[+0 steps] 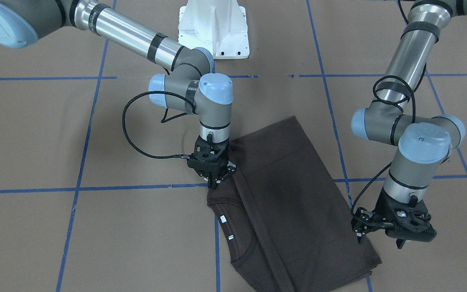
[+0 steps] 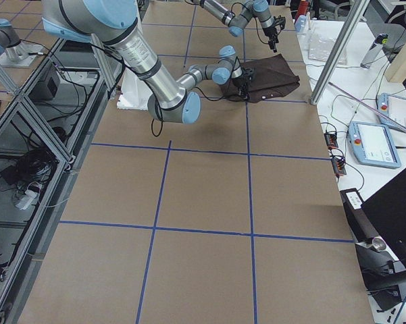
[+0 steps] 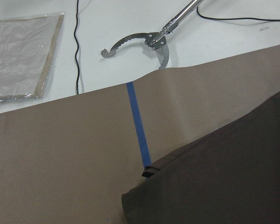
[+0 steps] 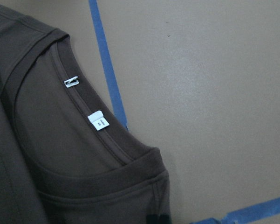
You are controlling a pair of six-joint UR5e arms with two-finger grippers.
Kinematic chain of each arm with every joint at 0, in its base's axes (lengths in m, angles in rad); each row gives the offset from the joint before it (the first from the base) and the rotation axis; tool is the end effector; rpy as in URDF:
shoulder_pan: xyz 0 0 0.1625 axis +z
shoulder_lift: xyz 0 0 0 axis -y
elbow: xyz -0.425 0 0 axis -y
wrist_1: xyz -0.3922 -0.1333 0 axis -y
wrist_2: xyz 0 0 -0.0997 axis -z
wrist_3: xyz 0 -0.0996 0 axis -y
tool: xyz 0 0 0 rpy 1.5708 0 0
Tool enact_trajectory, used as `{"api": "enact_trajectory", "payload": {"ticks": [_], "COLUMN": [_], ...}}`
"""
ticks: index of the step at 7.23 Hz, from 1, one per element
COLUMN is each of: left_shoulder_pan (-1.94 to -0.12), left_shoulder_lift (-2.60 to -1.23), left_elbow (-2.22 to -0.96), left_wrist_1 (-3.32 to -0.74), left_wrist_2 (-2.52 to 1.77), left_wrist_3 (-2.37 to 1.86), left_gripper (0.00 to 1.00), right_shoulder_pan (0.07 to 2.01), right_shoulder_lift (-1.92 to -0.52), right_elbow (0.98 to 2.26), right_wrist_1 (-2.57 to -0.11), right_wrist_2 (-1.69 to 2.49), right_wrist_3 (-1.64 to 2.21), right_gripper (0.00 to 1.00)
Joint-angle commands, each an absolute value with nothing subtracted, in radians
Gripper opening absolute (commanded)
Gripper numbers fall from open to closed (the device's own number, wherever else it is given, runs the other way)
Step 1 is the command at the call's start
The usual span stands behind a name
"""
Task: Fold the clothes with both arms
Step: 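Move the right gripper to the shirt's collar edge nearest it, then push the shirt with the right gripper to straighten it on the table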
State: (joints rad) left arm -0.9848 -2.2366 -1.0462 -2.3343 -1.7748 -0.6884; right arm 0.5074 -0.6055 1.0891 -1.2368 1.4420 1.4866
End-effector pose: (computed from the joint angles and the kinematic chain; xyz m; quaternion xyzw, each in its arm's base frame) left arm 0.3422 -0.7200 0.4234 0.2950 0.3323 -0.0013 0.8958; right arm -0.6605 -0.5343 0.2169 0.1721 -0.3622 0.2173 0.8899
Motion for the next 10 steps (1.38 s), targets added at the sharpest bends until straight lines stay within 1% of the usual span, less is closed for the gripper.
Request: {"api": "enact_trajectory", "payload": {"ticks": [1, 3, 4, 5, 7, 8, 9, 10], "left_shoulder_pan": [-0.985, -0.985, -0.985, -0.983, -0.983, -0.983, -0.982, -0.982], "left_shoulder_lift": [-2.237, -2.237, -2.237, -2.237, -2.238, -2.238, -2.238, -2.238], "left_elbow": [-1.046, -1.046, -1.054, -1.058, -1.060, -1.068, -1.074, -1.072], "left_wrist_1": [-2.335, -2.335, -2.335, -2.335, -2.335, -2.333, -2.333, -2.333], "left_wrist_2": [-1.775, -1.775, -1.775, -1.775, -1.775, -1.775, -1.775, -1.775], "left_wrist_3": [-0.689, -0.689, -0.692, -0.692, -0.692, -0.692, -0.692, -0.693], "left_gripper": [1.00, 1.00, 1.00, 1.00, 1.00, 1.00, 1.00, 1.00], "right_shoulder_pan": [0.506, 0.506, 0.506, 0.499, 0.393, 0.340, 0.287, 0.252], "right_shoulder_lift": [-0.606, -0.603, -0.632, -0.725, -1.000, -1.119, -1.217, -1.262], "right_elbow": [1.089, 1.109, 1.197, 1.348, 1.699, 1.829, 1.900, 1.916], "right_wrist_1": [-1.238, -1.281, -1.346, -1.392, -1.440, -1.440, -1.440, -1.439], "right_wrist_2": [1.442, 1.448, 1.450, 1.450, 1.404, 1.364, 1.317, 1.284], "right_wrist_3": [1.485, 1.477, 1.477, 1.479, 1.482, 1.486, 1.493, 1.494], "right_gripper": [0.00, 0.00, 0.00, 0.00, 0.00, 0.00, 0.00, 0.00]}}
